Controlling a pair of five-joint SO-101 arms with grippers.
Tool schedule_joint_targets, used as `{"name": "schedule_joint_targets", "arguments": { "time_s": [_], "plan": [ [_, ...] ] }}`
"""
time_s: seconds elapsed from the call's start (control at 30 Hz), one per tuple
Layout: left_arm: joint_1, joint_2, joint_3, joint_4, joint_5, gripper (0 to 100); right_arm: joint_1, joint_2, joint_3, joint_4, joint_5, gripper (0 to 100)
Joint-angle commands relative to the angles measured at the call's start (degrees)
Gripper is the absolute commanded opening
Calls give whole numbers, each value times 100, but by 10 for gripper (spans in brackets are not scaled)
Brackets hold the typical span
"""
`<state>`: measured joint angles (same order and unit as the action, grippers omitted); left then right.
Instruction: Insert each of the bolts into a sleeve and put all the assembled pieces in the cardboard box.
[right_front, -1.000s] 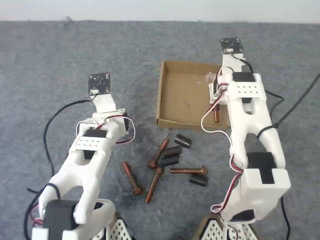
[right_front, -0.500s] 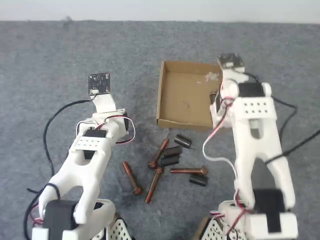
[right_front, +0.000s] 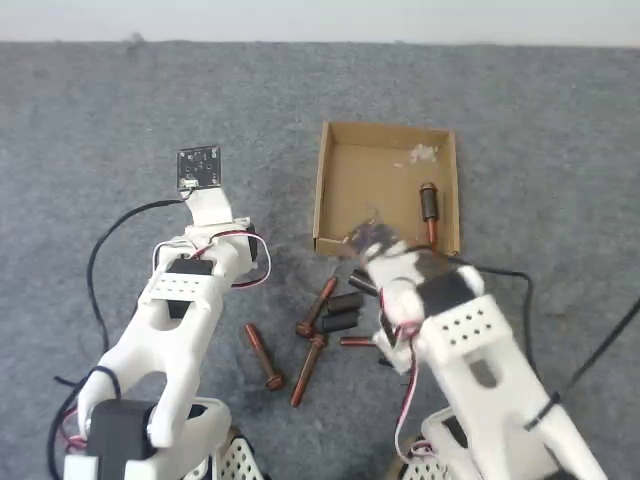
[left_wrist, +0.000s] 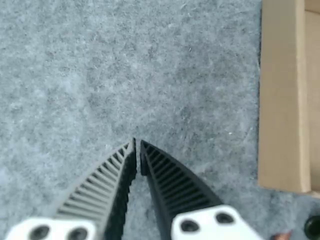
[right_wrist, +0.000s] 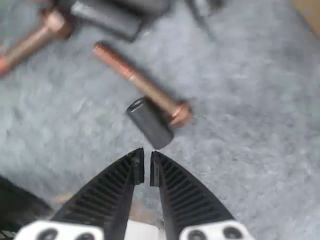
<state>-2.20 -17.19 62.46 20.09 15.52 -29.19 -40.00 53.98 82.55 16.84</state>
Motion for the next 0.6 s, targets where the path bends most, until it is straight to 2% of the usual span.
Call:
{"name": "schedule_joint_targets", "arguments": {
  "time_s": [0.0, 0.23, 0.4, 0.57],
  "plan": [
    [18, 18, -268, -9, -9, 12, -312, -233, 149, -4, 835, 7],
    [18, 18, -268, -9, -9, 12, -356, -233, 721, -505, 1389, 166],
    [18, 18, -268, -9, -9, 12, -347, -233, 993, -1200, 1451, 117],
    [18, 18, -268, -9, -9, 12, -356, -233, 1178, -1745, 1451, 117]
  ]
}}
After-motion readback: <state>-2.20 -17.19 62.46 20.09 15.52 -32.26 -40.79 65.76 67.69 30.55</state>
